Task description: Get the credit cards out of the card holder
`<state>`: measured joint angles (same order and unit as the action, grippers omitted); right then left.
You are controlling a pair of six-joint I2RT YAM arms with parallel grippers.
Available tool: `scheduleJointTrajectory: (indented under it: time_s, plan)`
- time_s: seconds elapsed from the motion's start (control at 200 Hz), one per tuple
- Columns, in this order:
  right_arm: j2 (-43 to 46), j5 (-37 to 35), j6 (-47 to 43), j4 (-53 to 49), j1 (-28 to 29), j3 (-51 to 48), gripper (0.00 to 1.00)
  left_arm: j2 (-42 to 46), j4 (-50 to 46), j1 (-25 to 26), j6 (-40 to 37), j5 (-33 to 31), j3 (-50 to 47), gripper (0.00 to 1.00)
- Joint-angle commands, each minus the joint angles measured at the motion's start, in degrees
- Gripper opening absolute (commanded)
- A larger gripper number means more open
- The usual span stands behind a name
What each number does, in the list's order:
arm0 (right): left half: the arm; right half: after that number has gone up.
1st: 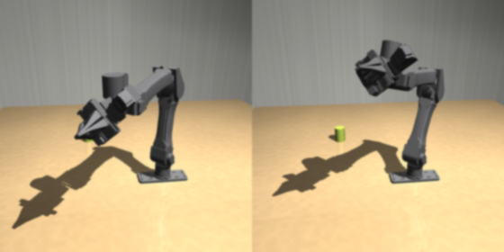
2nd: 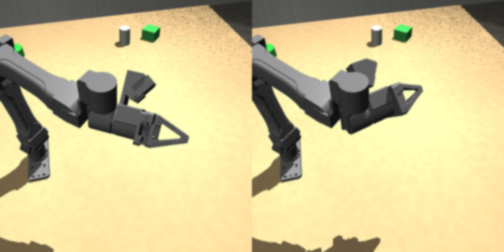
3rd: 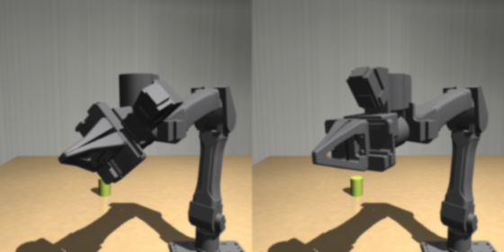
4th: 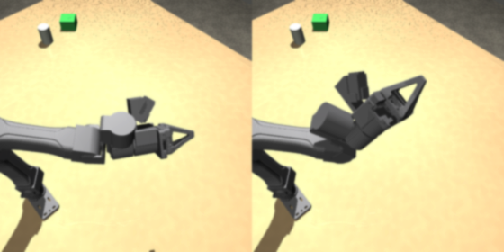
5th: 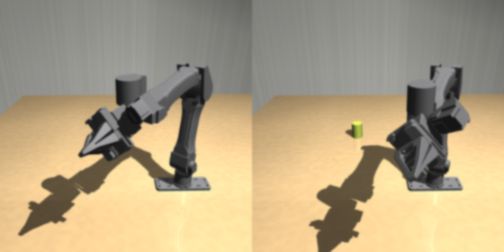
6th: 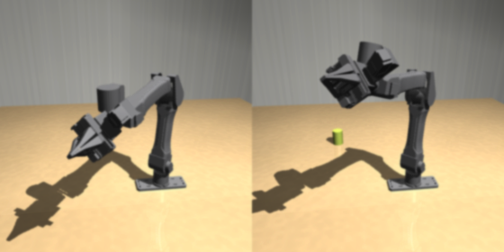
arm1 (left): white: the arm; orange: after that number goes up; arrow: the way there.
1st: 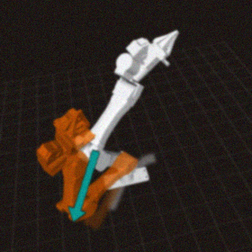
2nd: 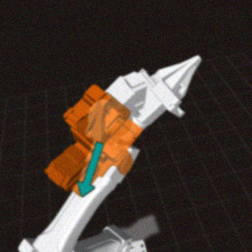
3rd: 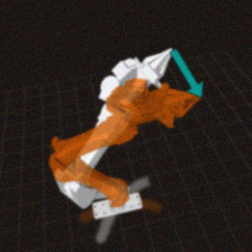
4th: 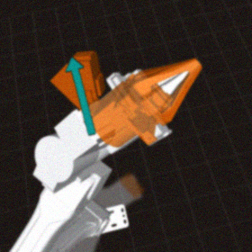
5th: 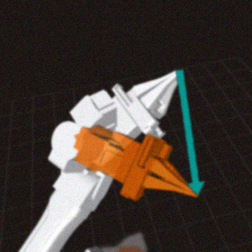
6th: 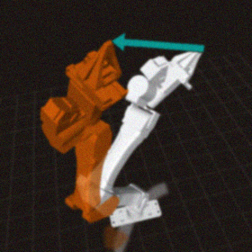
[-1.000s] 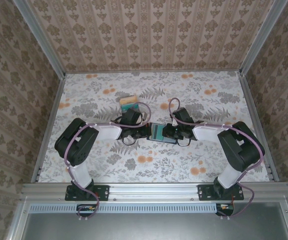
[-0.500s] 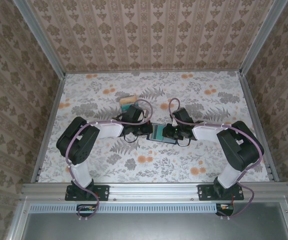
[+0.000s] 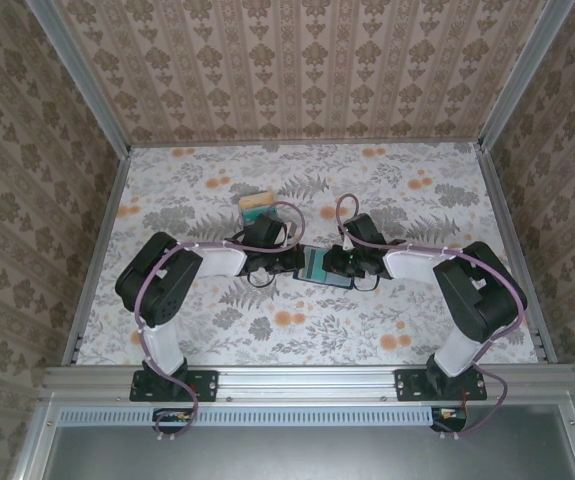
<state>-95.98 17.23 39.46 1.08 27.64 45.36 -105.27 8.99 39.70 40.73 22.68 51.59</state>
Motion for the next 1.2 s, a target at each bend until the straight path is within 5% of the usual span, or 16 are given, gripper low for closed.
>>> scheduleJointTrajectory:
  time_s: [0.0, 0.44, 0.685, 1.195]
  plan:
    - [-0.7, 0.7, 0.9, -0.9, 0.3, 1.5, 0.19, -0.2, -3.3, 0.0, 0.4, -0.8, -2.0, 0.0]
    - [-3.9, 2.9, 2.5, 2.7, 0.3, 0.4, 0.19, -0.7, -2.0, 0.1, 1.2, 0.2, -2.5, 0.0]
    - [-2.1, 3.0, 3.4, 3.5, 0.0, -0.8, 0.0, -0.3, -2.1, 0.0, 1.3, 0.0, -2.9, 0.0]
    - [5.6, 3.9, 2.5, 3.4, -4.7, -7.8, 0.0, 1.3, -2.8, -1.4, 1.3, -0.4, -4.2, 0.0]
